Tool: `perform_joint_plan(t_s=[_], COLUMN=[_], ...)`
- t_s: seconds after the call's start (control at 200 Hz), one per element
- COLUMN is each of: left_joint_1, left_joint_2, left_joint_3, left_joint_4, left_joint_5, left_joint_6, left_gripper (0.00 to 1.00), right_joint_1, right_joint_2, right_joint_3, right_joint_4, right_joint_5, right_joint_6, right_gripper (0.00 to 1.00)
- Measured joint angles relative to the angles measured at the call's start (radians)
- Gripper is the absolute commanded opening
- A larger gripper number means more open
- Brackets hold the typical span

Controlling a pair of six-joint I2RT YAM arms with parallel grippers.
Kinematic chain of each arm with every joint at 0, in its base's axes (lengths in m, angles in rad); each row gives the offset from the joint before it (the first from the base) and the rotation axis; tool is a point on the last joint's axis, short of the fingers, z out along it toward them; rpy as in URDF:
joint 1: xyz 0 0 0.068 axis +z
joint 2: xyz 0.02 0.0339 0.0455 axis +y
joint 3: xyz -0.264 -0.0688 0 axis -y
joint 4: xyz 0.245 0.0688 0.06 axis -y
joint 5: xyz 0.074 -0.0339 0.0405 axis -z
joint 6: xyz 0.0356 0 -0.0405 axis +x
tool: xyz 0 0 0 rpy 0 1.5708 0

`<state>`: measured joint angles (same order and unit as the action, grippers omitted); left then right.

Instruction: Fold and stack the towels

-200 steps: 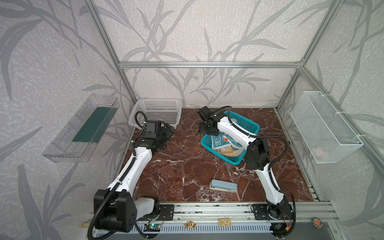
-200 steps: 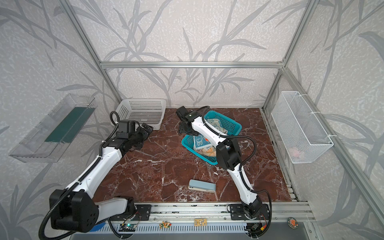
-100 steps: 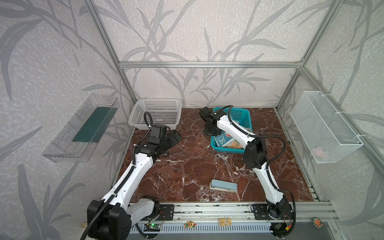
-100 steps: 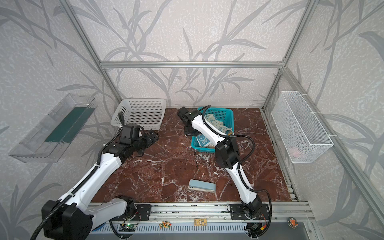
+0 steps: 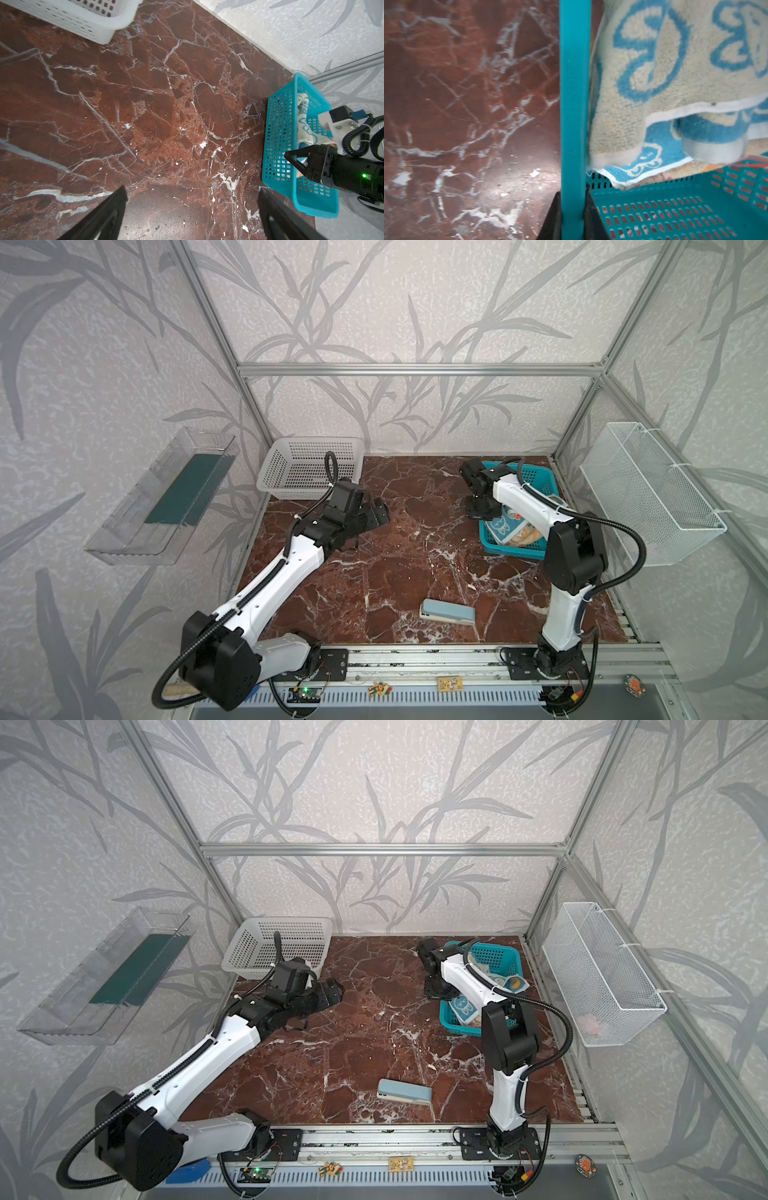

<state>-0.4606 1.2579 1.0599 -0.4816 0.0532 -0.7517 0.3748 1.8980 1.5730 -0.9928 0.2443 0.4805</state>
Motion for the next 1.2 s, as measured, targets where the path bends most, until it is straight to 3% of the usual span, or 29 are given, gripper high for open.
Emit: perform_joint_plan(t_s=[0.205,0.545,0.595,0.64,0.9,1.005,1.2], left_joint_1=[-0.051,-0.096,-0.097,-0.099,-0.105,-0.116,-0.166], left_joint_2=[0.074,0.136,0.14,0.143,0.185,0.213,0.267], left_joint_3=[0.06,0.124,0.125,0.125,0.179,0.234,0.322], left_joint_4=[0.012,0.02,0.019,0.019,0.018,0.018,0.033], left_joint_5=[-0.014,-0.034,-0.037,-0.04,-0.058,-0.064,-0.097], left_joint_6=[0.022,0.05,0.053,0.056,0.1,0.135,0.225], left_gripper=[0.99,0.99,0.99,0.99,0.99,0.99,0.99], right_joint_1=[-0.065,-0.145,-0.153,-0.159,-0.16,-0.159,-0.214], right_joint_2=[-0.08,-0.083,-0.083,-0.083,-0.117,-0.177,-0.251], right_joint_3=[-0.118,-0.136,-0.136,-0.136,-0.12,-0.095,-0.017], right_joint_4=[0.039,0.131,0.137,0.14,0.146,0.151,0.156], right_joint_5=[0.03,0.08,0.079,0.077,0.018,0.018,0.032], right_joint_6=[-0.163,-0.392,-0.404,-0.407,-0.383,-0.355,-0.275], right_gripper=[0.0,0.0,0.09,0.24,0.74,0.85,0.87])
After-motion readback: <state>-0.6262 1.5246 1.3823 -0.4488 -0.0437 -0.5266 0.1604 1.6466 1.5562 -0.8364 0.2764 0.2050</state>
